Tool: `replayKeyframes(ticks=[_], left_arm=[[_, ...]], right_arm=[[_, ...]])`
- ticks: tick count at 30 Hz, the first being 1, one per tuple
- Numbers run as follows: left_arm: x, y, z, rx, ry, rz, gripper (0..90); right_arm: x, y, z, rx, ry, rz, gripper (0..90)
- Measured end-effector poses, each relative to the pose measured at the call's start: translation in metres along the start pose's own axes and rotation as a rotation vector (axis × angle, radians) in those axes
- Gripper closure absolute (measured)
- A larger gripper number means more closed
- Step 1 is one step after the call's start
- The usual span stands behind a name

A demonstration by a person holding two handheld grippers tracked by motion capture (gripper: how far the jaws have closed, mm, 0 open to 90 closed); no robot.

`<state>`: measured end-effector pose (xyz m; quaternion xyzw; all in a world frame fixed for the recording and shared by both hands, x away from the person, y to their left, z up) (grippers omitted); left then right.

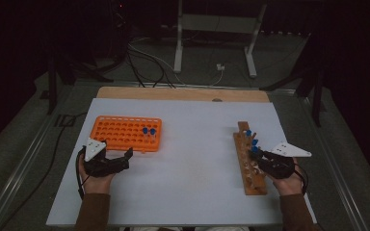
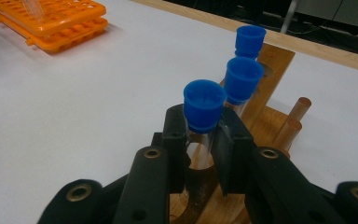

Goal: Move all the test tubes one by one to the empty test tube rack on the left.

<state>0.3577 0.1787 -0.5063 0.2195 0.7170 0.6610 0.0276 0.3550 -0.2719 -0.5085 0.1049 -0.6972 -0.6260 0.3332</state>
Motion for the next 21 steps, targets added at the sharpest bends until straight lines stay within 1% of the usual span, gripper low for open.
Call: replayKeyframes(ticks=[2, 5, 8, 13, 19, 21], left_arm=[[0.0, 0.0, 0.0, -0.001, -0.003, 0.002, 0.7], [0.0, 0.0, -0.002, -0.02, -0.011, 0.009, 0.7], [-0.001, 0.001, -0.004, -0.023, -0.024, 0.01, 0.7], [-0.002, 0.001, -0.006, -0.02, -0.044, 0.013, 1.4], [-0.002, 0.001, -0.009, -0.019, -0.054, 0.019, 1.4], [-0.002, 0.003, -0.01, -0.017, -0.057, 0.014, 1.3]], right_arm=[[0.0, 0.0, 0.0, 0.0, 0.0, 0.0, 76.2], [0.0, 0.002, 0.001, 0.004, 0.006, -0.001, 76.3], [0.001, 0.004, 0.001, 0.007, 0.003, -0.006, 76.3], [0.003, 0.009, -0.001, -0.001, 0.002, -0.024, 76.4], [0.006, 0.016, -0.003, -0.004, 0.002, -0.037, 76.4], [0.006, 0.018, -0.003, -0.009, 0.008, -0.043, 76.4]])
Point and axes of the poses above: each handheld gripper's, and its own axes: x roughly backward along the jaws, y roughly out of its top, z roughly to its left, the point moved 9 cm from there along -x, roughly forward along the jaws, and after that the axes turned 10 degrees about -z, right-handed, at the moved point
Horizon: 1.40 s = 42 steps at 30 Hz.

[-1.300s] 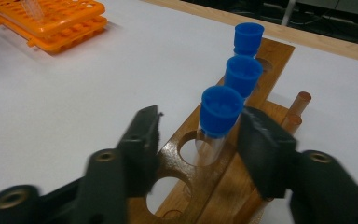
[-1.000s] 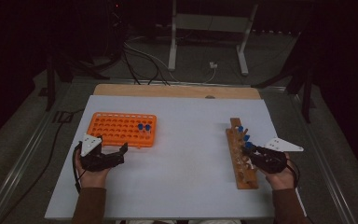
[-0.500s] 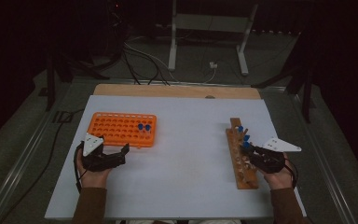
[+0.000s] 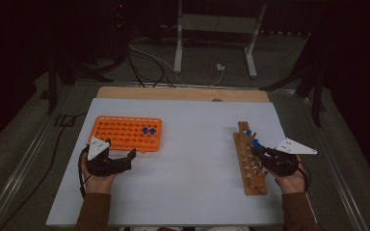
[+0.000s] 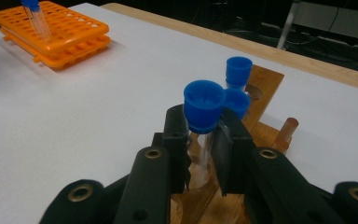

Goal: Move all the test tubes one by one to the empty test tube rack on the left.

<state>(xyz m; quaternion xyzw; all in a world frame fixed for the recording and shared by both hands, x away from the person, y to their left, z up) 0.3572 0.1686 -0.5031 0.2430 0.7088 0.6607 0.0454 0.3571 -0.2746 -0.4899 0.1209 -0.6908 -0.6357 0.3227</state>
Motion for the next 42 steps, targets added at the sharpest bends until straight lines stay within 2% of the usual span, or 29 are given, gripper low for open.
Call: replayKeyframes(ticks=[6, 16, 22, 25, 28, 31, 34, 42], left_arm=[[0.0, 0.001, -0.002, -0.005, -0.011, -0.001, 1.3], [-0.001, 0.002, -0.004, 0.012, -0.04, -0.015, 1.4], [-0.001, 0.004, -0.006, -0.003, -0.047, -0.034, 1.4], [0.0, 0.006, -0.006, -0.024, -0.039, -0.046, 2.4], [0.0, 0.007, -0.008, -0.019, -0.047, -0.057, 2.8], [0.0, 0.008, -0.01, -0.019, -0.048, -0.056, 2.7], [0.0, 0.01, -0.012, -0.007, -0.05, -0.052, 2.7], [-0.001, 0.017, -0.017, -0.025, -0.042, -0.052, 1.5]], right_arm=[[0.002, 0.007, 0.001, -0.014, 0.011, -0.016, 76.4], [0.007, 0.024, 0.004, -0.012, 0.013, -0.04, 76.6], [0.01, 0.033, 0.005, -0.01, 0.012, -0.057, 76.6], [0.012, 0.039, 0.005, -0.013, 0.009, -0.072, 76.6], [0.013, 0.045, 0.007, -0.01, 0.009, -0.087, 76.6], [0.013, 0.052, 0.011, -0.037, 0.043, -0.117, 76.5], [0.008, 0.052, 0.016, -0.032, 0.051, -0.108, 76.5], [-0.004, 0.053, 0.028, -0.022, 0.07, -0.087, 76.5]])
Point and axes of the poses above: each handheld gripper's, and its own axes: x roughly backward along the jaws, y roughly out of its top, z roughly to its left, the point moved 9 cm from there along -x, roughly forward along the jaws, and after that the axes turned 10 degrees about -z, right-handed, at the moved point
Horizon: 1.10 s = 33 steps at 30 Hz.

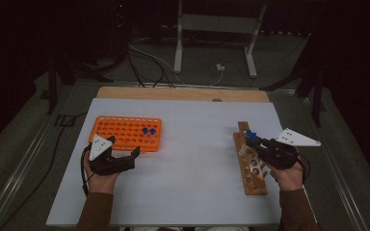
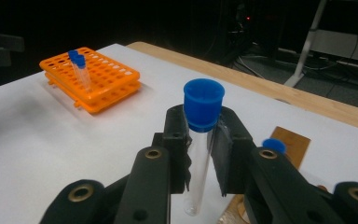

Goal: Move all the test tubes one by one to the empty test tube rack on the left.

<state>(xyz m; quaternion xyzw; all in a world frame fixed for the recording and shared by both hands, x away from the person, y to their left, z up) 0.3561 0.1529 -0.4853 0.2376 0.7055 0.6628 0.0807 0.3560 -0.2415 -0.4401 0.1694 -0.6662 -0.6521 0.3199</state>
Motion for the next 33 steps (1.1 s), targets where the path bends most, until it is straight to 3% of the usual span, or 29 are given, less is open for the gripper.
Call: replayKeyframes(ticks=[16, 33], left_arm=[[-0.008, 0.017, -0.036, -0.058, -0.076, -0.031, 1.4], [-0.029, 0.016, -0.086, -0.085, -0.199, -0.009, 3.3]], right_arm=[[-0.03, -0.004, 0.027, -0.003, 0.062, 0.029, 76.4], [-0.066, -0.004, 0.063, -0.004, 0.139, 0.057, 76.4]])
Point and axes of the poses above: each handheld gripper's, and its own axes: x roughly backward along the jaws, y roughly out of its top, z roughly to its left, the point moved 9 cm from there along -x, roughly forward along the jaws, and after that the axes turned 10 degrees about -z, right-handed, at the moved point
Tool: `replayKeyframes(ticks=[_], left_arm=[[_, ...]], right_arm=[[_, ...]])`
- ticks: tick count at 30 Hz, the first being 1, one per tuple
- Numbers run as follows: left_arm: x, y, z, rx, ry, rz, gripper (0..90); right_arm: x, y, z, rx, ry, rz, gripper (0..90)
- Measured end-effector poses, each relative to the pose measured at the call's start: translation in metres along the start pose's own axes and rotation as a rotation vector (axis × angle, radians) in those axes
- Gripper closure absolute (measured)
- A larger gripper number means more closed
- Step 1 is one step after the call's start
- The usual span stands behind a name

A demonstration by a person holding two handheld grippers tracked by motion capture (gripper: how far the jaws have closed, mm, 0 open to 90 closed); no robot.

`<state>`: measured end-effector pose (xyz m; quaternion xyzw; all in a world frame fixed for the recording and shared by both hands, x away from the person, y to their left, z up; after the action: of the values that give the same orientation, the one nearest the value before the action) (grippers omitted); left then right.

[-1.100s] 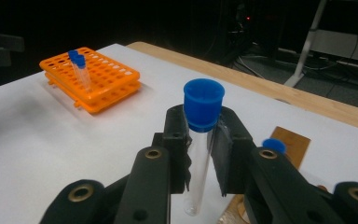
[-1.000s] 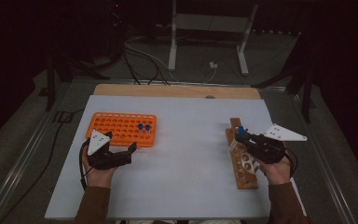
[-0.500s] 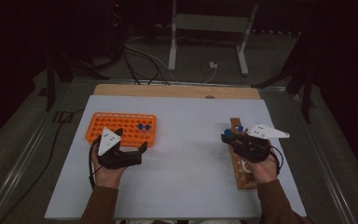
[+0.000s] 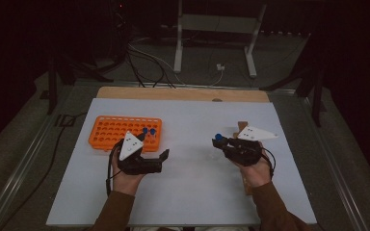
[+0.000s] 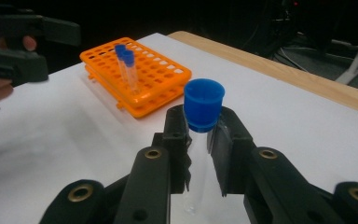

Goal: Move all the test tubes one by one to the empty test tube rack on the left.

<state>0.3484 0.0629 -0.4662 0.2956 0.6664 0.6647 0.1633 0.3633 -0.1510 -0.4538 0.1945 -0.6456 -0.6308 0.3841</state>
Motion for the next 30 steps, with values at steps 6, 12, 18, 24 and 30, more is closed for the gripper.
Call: replayKeyframes(ticks=[6, 12, 18, 24, 30], left_arm=[[-0.016, -0.003, -0.02, -0.023, -0.046, 0.023, 3.3], [-0.032, -0.007, -0.039, -0.037, -0.091, 0.042, 2.5], [-0.046, -0.011, -0.049, -0.025, -0.114, 0.053, 2.4], [-0.053, -0.014, -0.057, -0.036, -0.126, 0.062, 5.4], [-0.055, -0.016, -0.063, -0.049, -0.152, 0.058, 26.9]], right_arm=[[-0.012, 0.002, 0.01, 0.005, 0.02, 0.006, 76.4], [-0.021, 0.002, 0.018, 0.004, 0.037, 0.015, 76.4], [-0.028, 0.002, 0.026, -0.002, 0.056, 0.013, 76.3], [-0.033, 0.001, 0.033, -0.003, 0.072, 0.015, 76.3], [-0.036, 0.001, 0.039, -0.007, 0.086, 0.015, 76.3]])
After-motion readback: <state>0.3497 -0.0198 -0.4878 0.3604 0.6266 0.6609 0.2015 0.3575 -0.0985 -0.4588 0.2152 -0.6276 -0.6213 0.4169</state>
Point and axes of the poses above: each handheld gripper's, and its own axes: x roughly backward along the jaws, y roughly out of its top, z roughly to its left, the point moved 9 cm from there along -x, roughly forward along the jaws, and after that the axes turned 10 degrees about -z, right-handed, at the moved point
